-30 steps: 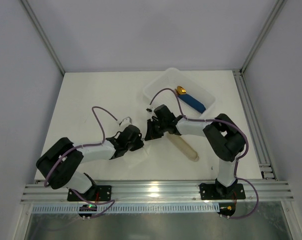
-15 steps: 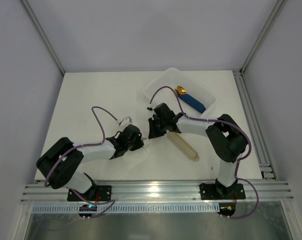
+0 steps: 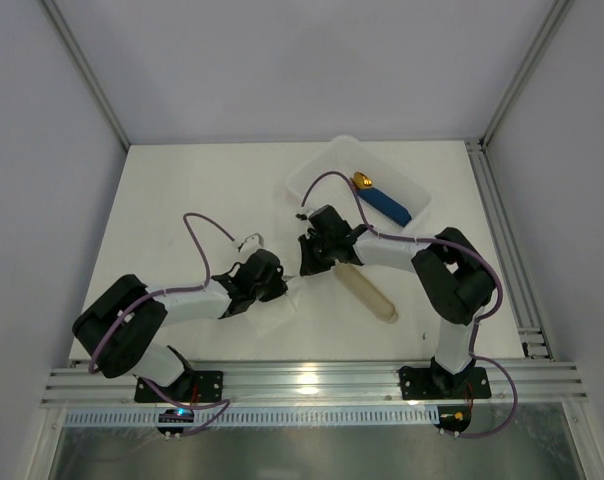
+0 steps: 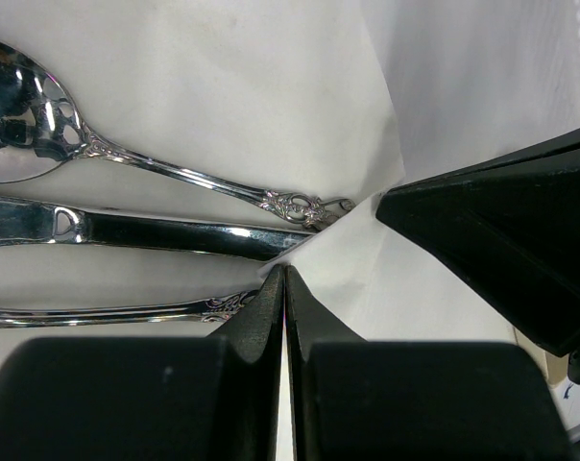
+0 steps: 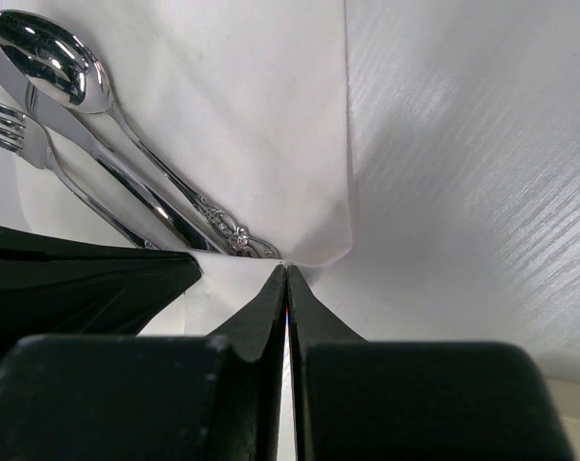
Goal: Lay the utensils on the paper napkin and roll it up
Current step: Roll the napkin at the center of the board.
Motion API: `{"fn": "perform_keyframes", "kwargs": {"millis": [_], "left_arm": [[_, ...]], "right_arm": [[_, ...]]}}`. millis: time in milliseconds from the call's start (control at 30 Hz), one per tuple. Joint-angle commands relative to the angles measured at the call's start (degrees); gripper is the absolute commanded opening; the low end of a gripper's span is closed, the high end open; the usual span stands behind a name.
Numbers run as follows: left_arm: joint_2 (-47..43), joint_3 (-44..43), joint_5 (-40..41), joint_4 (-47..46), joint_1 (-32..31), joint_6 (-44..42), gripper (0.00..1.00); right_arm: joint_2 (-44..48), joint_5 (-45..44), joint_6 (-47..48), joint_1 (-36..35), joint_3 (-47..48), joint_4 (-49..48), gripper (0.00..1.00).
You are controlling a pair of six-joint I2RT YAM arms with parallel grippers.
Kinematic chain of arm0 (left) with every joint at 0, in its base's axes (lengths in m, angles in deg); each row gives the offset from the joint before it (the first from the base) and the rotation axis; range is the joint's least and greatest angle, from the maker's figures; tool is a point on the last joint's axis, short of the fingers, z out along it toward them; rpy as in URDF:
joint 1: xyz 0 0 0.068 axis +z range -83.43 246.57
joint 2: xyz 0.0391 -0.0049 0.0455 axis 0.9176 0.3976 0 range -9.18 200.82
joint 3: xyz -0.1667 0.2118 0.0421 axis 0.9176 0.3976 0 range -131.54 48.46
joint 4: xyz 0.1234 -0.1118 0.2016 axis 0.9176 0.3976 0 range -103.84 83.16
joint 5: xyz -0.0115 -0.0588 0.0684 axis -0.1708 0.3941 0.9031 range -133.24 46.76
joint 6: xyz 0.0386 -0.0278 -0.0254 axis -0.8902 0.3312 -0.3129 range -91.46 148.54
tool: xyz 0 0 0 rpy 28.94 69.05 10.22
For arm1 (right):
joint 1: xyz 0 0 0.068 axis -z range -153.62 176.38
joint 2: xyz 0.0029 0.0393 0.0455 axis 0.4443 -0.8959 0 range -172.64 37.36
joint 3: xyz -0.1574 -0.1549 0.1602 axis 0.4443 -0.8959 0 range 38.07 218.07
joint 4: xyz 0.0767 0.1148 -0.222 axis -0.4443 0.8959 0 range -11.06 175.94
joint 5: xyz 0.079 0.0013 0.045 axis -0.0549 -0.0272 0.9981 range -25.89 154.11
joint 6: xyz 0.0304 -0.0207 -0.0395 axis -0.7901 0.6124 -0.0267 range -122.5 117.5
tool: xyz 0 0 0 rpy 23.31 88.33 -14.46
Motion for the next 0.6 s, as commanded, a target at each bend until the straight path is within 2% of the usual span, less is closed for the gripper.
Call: {"fn": "perform_keyframes", "kwargs": {"millis": [0, 567], "left_arm": [[-0.3, 0.0, 1.4, 0.1, 0.5, -0.3, 0.00], [0.8, 0.5, 1.0, -0.5, 0.6, -0.2, 0.00]], "right_arm": [[-1.0, -2.3, 1.0, 0.3, 1.9, 0.5, 0.04], [-2.2, -4.4, 1.5, 0.3, 2.3, 1.2, 0.04]]}}
